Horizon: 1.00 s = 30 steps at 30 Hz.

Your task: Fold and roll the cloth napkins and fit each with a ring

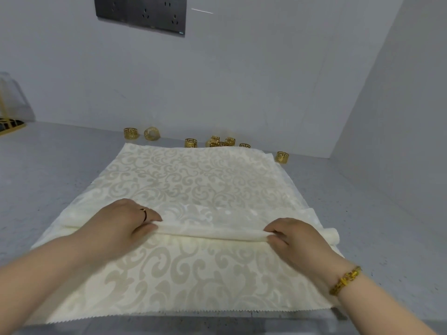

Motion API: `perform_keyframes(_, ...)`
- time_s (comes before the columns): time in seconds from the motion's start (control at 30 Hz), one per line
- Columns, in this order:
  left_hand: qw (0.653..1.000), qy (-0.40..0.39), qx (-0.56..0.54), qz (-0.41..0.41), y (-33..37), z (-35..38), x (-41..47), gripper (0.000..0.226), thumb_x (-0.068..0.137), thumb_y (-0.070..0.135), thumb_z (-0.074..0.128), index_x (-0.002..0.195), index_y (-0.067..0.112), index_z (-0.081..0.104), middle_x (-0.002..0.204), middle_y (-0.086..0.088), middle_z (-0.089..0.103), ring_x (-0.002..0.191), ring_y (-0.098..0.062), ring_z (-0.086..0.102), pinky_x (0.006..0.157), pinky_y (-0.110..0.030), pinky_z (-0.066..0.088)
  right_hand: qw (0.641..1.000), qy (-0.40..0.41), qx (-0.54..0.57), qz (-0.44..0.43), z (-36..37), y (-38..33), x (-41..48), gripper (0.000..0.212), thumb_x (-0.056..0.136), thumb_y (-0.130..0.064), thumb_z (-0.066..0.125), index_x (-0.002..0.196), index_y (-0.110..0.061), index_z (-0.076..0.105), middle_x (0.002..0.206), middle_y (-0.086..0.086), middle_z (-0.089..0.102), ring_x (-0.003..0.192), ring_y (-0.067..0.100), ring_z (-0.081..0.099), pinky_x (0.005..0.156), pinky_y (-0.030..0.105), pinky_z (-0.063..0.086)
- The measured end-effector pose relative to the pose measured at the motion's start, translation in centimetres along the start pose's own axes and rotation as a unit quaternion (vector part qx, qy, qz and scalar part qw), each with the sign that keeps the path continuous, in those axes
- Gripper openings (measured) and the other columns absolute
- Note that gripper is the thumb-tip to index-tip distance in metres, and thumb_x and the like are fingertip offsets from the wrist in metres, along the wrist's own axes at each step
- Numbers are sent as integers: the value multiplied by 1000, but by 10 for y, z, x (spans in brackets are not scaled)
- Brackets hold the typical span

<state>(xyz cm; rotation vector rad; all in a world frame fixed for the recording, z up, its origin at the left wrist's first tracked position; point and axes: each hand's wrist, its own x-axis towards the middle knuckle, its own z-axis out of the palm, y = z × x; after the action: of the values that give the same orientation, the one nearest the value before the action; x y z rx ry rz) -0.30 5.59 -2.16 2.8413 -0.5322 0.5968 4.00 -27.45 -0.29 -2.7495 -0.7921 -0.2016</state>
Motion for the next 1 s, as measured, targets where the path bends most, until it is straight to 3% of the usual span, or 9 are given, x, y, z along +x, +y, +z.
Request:
perform_keyframes(0.13, 987, -99, -115, -49, 7, -8, -11, 18, 87, 42, 33, 86, 55, 46, 78, 47, 53, 88, 16, 50, 71, -5, 39, 990, -51, 120, 51, -12, 1, -8, 18, 93, -16, 46, 96, -28, 59, 90, -17, 57, 80, -5, 51, 70, 1, 38)
perform_keyframes(0.33, 989, -22, -23, -143, 11, 12, 2, 32, 93, 28, 46, 124, 29, 52, 117, 6, 58, 112, -15, 51, 95, -24, 30, 994, 3, 53, 93, 11, 4, 18, 19, 90, -13, 48, 109, -16, 50, 90, -7, 47, 76, 8, 44, 65, 19, 35)
perform_keyframes(0.43, 995, 43, -18, -89, 14, 18, 2, 23, 75, 3, 69, 94, 16, 69, 96, 6, 66, 86, -24, 65, 80, -28, 39, 994, 106, -15, -13, 24, -1, 21, 19, 74, 1, 43, 78, -8, 60, 80, 4, 57, 73, 11, 42, 64, 25, 37)
perform_keyframes(0.5, 999, 43, 13, -18, 16, 16, -3, 24, 66, 0, 72, 75, 22, 72, 78, 13, 68, 68, -13, 66, 70, -15, 42, 991, 125, -12, -55, 25, -3, 15, 21, 69, -8, 39, 65, -12, 59, 66, 1, 59, 66, 10, 41, 59, 22, 37)
perform_keyframes(0.57, 999, 8, 39, 22, 16, 11, -10, 21, 74, 20, 53, 77, 28, 72, 76, 21, 67, 71, 3, 60, 67, -11, 46, 994, 83, -1, -66, 26, -2, 4, 28, 76, -19, 37, 75, -14, 65, 73, -2, 63, 75, 8, 44, 68, 17, 38)
perform_keyframes(0.67, 999, -35, 22, 21, 9, 10, -17, 39, 77, 44, 39, 88, 26, 72, 86, 21, 68, 91, 1, 52, 72, -17, 49, 997, 23, 27, -67, 15, 1, -6, 26, 87, -27, 53, 108, -15, 62, 100, -12, 54, 93, 0, 44, 80, -1, 29)
perform_keyframes(0.77, 998, -17, -48, -48, 10, 9, -8, 52, 76, 56, 33, 101, 26, 68, 96, 24, 61, 94, -1, 58, 82, -17, 43, 998, 29, 54, -29, 14, 2, 2, 22, 88, -22, 57, 107, -16, 63, 93, -15, 51, 89, 2, 47, 75, 0, 31)
perform_keyframes(0.9, 976, 6, -144, -166, 9, 12, 13, 26, 93, 33, 46, 115, 27, 59, 111, 12, 61, 106, -10, 55, 81, -19, 35, 989, 30, 125, 68, 10, -1, 25, 17, 90, -17, 51, 101, -17, 64, 84, -12, 57, 84, 8, 52, 67, 11, 36)
perform_keyframes(1.0, 976, -42, -91, -191, 8, 14, 26, 28, 96, 30, 39, 119, 28, 55, 115, 9, 60, 108, -13, 53, 77, -18, 30, 991, 8, 100, 92, 12, -1, 39, 23, 94, -21, 42, 113, -16, 56, 74, -18, 47, 82, 12, 48, 68, 22, 35)
